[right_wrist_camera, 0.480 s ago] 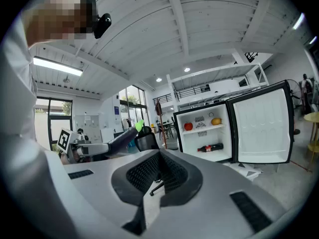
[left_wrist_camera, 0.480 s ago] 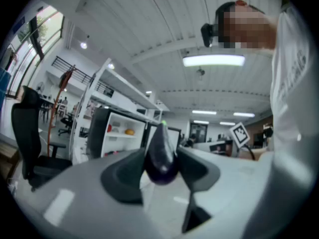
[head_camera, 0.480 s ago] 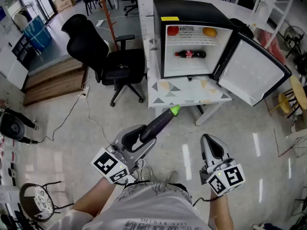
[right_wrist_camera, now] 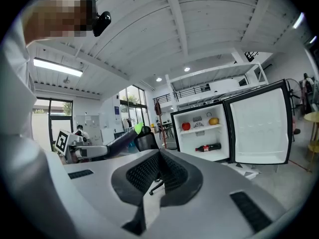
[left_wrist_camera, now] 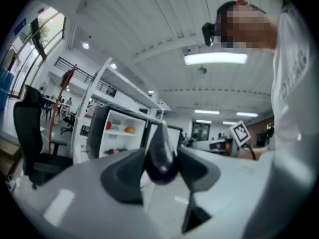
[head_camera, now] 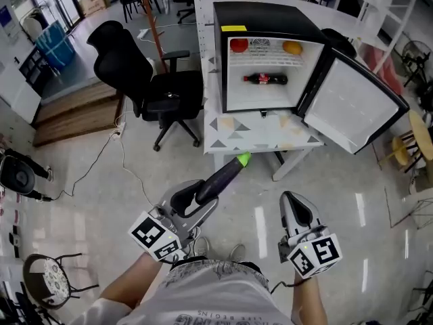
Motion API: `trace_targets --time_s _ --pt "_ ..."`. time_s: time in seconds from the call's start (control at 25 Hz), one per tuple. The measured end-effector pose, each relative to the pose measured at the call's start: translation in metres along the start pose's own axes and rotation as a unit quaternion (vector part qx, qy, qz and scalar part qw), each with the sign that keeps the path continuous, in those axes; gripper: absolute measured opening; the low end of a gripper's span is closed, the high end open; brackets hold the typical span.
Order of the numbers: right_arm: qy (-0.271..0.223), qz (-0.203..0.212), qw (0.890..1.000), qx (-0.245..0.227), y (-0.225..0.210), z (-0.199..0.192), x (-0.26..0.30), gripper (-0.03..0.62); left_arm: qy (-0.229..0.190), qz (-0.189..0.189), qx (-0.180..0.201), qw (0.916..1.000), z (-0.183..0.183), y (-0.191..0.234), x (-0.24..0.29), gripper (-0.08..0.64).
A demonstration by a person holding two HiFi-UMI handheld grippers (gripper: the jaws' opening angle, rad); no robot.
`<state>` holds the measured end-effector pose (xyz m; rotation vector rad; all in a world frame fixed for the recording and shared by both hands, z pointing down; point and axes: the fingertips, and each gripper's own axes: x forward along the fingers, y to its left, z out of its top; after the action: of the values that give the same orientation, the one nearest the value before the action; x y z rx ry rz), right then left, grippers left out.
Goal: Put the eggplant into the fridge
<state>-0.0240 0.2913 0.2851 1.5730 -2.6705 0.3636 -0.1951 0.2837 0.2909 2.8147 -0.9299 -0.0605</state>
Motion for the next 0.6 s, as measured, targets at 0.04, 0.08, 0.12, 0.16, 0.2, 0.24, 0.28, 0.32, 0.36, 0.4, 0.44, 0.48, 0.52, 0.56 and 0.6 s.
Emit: trace_targets --time_s 0.04,0.08,0.12,0.16,0.2,0.24,0.28,0.32,0.36,0.4,0.44,0.48,0.52,0.56,0.6 --pt "-0.001 0.002 1.0 0.002 -0.003 0.0 -0.002 0.002 0.001 0.002 0.0 1.0 -0.001 -0.002 0.002 0.21" --pt "-0.001 0.004 1.0 0.003 -0.005 -0.001 -0.005 0.002 0.001 0.004 0.0 1.0 -0.003 -0.005 0.004 0.209" --pt "-0.002 0.006 1.0 0.003 -0.008 -0.001 -0.008 0.002 0.0 0.007 0.001 1.0 -0.003 -0.008 0.006 0.209" --pt "-0.002 0.009 1.0 0.003 -0.012 0.0 -0.011 0.002 -0.001 0.011 0.002 0.9999 -0.004 -0.012 0.008 0.209" --pt "-0.002 0.013 1.0 0.002 -0.015 0.0 -0.014 0.002 -0.003 0.016 0.002 0.9999 -0.004 -0.015 0.011 0.209" --pt "-0.001 0.017 1.0 0.001 -0.019 0.0 -0.017 0.002 -0.005 0.02 0.003 0.9998 -0.004 -0.019 0.013 0.209" --pt "-0.001 0.021 1.0 0.001 -0.023 0.0 -0.021 0.002 -0.006 0.025 0.003 0.9997 -0.005 -0.023 0.016 0.209" --pt "-0.002 0.025 1.0 0.0 -0.027 0.0 -0.024 0.002 -0.007 0.028 0.004 0.9996 -0.007 -0.027 0.019 0.209" --pt "-0.002 0.029 1.0 0.0 -0.03 0.0 -0.027 0.002 -0.007 0.032 0.005 0.9995 -0.008 -0.031 0.021 0.209" --pt "-0.001 0.033 0.999 -0.001 -0.033 -0.001 -0.029 0.002 -0.008 0.035 0.005 0.9994 -0.01 -0.035 0.024 0.209" --pt "-0.002 0.037 0.999 -0.001 -0.037 -0.001 -0.032 0.002 -0.008 0.037 0.006 0.9993 -0.011 -0.038 0.027 0.209" --pt "-0.002 0.04 0.999 0.001 -0.04 -0.001 -0.034 0.002 -0.008 0.039 0.006 0.9992 -0.012 -0.042 0.029 0.209" --pt "-0.003 0.042 0.999 0.003 -0.043 -0.001 -0.037 0.002 -0.008 0.041 0.006 0.9991 -0.013 -0.045 0.032 0.209" --pt "-0.004 0.044 0.999 0.006 -0.046 -0.001 -0.038 0.002 -0.008 0.042 0.006 0.9991 -0.013 -0.048 0.035 0.209" --pt "-0.005 0.045 0.999 0.008 -0.05 -0.001 -0.04 0.002 -0.009 0.043 0.006 0.999 -0.014 -0.05 0.037 0.209"
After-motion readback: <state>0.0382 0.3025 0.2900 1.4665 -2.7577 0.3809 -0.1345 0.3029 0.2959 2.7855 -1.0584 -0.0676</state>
